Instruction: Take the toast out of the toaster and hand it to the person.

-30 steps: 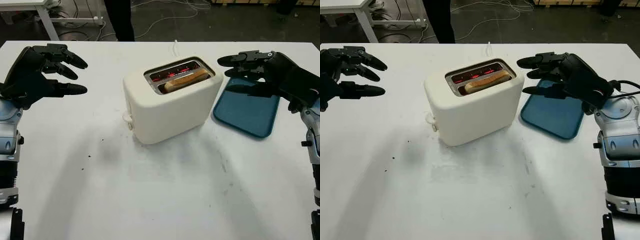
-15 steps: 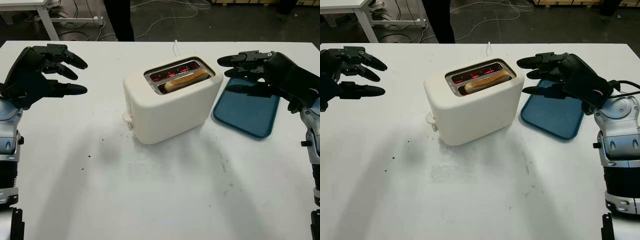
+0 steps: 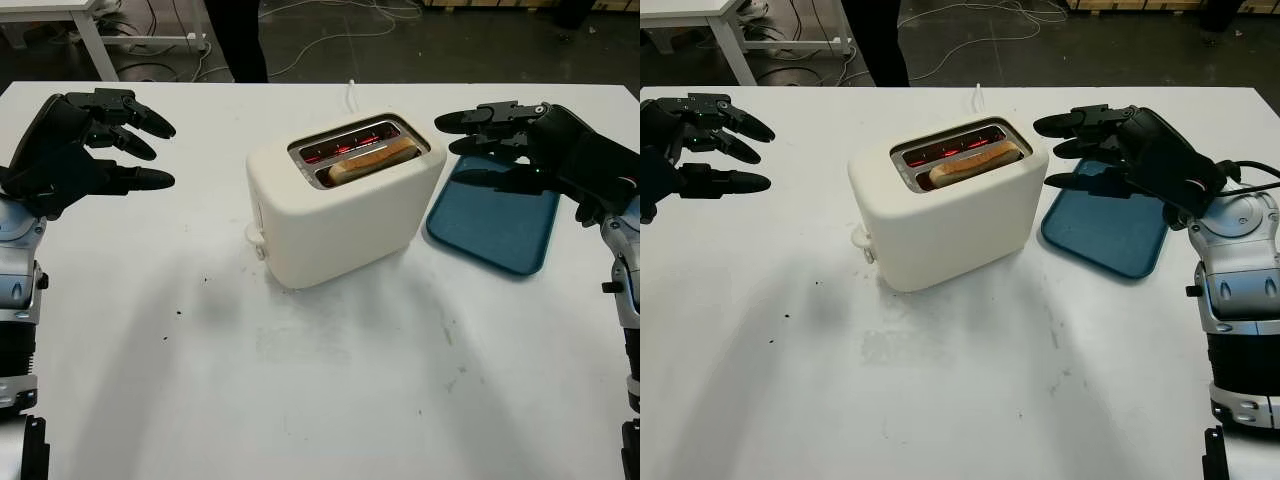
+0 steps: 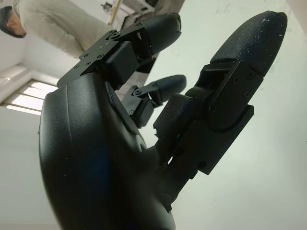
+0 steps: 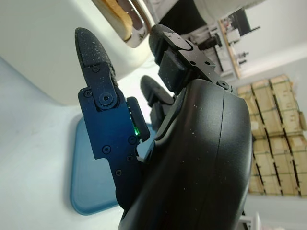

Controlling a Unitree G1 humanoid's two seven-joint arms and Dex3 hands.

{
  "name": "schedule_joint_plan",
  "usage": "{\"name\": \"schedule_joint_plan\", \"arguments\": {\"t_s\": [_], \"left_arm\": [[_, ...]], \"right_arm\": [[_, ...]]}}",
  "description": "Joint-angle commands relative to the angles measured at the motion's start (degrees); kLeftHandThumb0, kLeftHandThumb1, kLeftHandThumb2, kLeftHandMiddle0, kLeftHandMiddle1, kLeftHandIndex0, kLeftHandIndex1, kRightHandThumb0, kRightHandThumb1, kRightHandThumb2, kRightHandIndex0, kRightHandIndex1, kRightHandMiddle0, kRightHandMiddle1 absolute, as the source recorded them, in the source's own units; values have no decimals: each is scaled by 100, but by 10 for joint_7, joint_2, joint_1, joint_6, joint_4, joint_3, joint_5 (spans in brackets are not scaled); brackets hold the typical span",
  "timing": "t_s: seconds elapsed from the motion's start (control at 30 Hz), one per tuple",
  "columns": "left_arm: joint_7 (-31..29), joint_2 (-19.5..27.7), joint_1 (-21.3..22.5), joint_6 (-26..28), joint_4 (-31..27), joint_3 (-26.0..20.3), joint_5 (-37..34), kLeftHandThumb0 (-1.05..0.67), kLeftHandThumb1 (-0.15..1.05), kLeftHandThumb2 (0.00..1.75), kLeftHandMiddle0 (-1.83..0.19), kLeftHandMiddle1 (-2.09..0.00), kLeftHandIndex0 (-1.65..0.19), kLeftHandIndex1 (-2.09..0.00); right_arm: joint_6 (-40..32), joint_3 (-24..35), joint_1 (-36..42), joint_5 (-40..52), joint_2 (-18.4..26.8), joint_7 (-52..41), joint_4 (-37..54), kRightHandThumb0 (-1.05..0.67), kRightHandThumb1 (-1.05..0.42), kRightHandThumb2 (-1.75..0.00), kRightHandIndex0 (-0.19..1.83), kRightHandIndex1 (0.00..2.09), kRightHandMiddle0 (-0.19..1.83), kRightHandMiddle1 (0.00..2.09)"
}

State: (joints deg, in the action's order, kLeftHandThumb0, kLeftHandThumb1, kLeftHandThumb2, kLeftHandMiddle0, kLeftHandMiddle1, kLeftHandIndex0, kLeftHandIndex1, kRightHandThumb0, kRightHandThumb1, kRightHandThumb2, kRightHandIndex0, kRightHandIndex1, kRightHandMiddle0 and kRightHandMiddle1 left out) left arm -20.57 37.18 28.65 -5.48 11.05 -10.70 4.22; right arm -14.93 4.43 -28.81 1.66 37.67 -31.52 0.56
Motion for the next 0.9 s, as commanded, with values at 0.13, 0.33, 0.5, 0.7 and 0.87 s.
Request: {"name": "schedule_joint_plan", "arguments": {"t_s": [0.13,0.33,0.5,0.7,0.87], "left_arm": [[2,5,0,-1,-2,-2,-3,-105,64,0,-75,-90,-76,-75],[2,3,0,-1,-1,-4,-7,-105,62,0,-76,-89,-77,-75],[5,4,-1,-3,-3,-4,-4,-105,63,0,-76,-90,-77,-76],[6,6,-2,-4,-4,-3,0,-105,64,1,-76,-91,-76,-77],[6,4,-2,-8,-3,-4,-3,-105,64,0,-77,-91,-77,-77]], "right_arm": [[14,-1,0,-5,-2,3,1,-54,-83,0,37,55,62,0],[15,-2,1,-9,0,4,3,-56,-83,0,37,54,62,0],[22,1,3,-5,-3,4,1,-54,-83,0,38,53,62,1],[13,2,3,-3,-4,5,7,-54,-83,0,37,52,62,0],[19,0,0,-3,-3,1,5,-53,-84,0,37,52,61,0]]}}
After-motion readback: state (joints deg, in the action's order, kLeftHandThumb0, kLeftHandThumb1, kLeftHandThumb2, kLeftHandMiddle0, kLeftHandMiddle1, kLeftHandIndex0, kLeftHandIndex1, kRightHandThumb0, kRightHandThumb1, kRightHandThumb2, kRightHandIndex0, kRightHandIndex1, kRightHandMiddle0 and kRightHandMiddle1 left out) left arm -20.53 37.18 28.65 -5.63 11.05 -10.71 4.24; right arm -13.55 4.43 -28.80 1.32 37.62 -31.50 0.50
